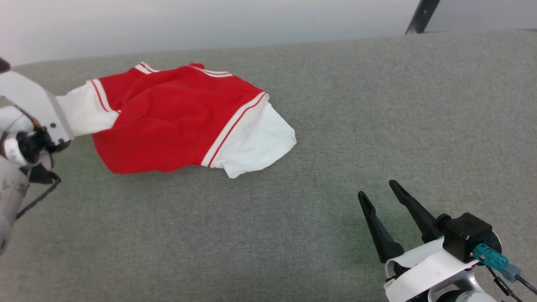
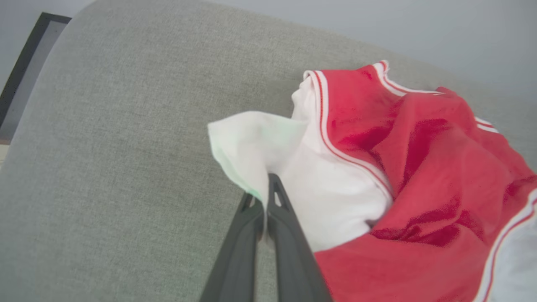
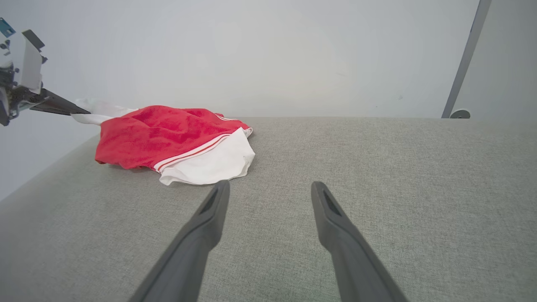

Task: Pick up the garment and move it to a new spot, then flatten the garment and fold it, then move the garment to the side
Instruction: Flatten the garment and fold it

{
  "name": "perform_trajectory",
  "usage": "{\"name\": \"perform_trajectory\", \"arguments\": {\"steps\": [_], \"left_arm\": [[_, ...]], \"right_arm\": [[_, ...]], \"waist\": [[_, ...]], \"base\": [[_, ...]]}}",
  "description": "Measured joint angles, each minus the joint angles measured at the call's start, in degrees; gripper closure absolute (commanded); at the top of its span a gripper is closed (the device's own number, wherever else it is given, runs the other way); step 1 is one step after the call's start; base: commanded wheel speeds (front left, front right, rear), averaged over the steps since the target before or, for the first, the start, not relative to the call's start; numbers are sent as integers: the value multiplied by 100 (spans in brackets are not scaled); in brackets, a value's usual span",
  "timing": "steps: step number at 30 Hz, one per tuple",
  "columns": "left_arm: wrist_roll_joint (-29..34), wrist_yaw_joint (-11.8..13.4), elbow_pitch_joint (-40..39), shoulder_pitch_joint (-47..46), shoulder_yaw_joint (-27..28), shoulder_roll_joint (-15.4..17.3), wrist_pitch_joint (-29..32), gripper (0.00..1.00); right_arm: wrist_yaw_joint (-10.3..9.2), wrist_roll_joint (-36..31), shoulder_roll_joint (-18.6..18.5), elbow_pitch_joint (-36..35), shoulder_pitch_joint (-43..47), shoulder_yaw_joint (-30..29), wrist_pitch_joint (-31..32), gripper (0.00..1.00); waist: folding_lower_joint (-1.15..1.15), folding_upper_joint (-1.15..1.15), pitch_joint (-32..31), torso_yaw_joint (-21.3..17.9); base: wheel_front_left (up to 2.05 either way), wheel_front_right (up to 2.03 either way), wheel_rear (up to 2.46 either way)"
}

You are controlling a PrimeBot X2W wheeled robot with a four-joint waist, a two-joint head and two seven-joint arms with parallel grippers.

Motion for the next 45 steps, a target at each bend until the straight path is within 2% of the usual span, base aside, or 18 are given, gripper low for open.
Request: {"name": "perform_trajectory", "arguments": {"steps": [8,11,16,21,27,32,35,36,38,40,41,42,44,45], "left_arm": [[-159,-60,480,231,233,1,-631,100],[-126,-132,570,146,358,-4,-1354,100],[143,-179,722,-80,338,-15,-2228,100],[238,-198,920,-202,307,-85,-2492,100],[154,-522,951,-491,514,-94,-3069,100],[183,-504,1089,-597,431,-232,-2799,100],[194,-368,1235,-425,352,-235,-2463,100],[210,-330,1271,-342,323,-230,-2397,97],[214,-291,1316,-261,290,-204,-2284,100],[212,-279,1339,-227,280,-188,-2163,97],[214,-279,1348,-205,255,-189,-2084,91],[215,-279,1356,-180,246,-191,-2024,81],[232,-265,1374,-157,199,-190,-1884,54],[246,-259,1380,-152,185,-189,-1819,6]], "right_arm": [[0,-101,-54,-277,-69,-51,121,0],[-1,-151,-65,-381,-96,-70,174,0],[0,-223,-74,-501,-192,-96,255,0],[0,-248,-75,-559,-217,-66,321,0],[0,-255,-70,-604,-264,-65,346,0],[-1,-255,-76,-606,-282,-27,370,0],[-1,-255,-67,-608,-300,11,378,0],[0,-255,-66,-612,-313,27,378,0],[0,-255,-71,-636,-344,27,378,0],[0,-257,-79,-666,-350,1,378,0],[0,-259,-82,-680,-350,-10,378,0],[0,-261,-83,-692,-350,-16,377,0],[-1,-269,-81,-705,-349,-20,378,0],[0,-285,-78,-711,-349,-19,380,0]], "waist": [[0,0,424,-148],[0,0,593,-185],[0,0,831,-206],[0,0,948,-151],[0,0,1008,-89],[0,0,1032,-26],[0,0,1053,-30],[0,0,1062,-38],[0,0,1087,-60],[0,0,1119,-83],[0,0,1135,-92],[0,0,1150,-100],[0,0,1163,-114],[0,0,1159,-115]], "base": [[0,0,0],[0,0,0],[0,0,0],[0,0,0],[0,0,0],[0,0,0],[0,0,0],[0,0,0],[0,0,0],[0,0,0],[0,0,0],[0,0,0],[0,0,0],[0,0,0]]}}
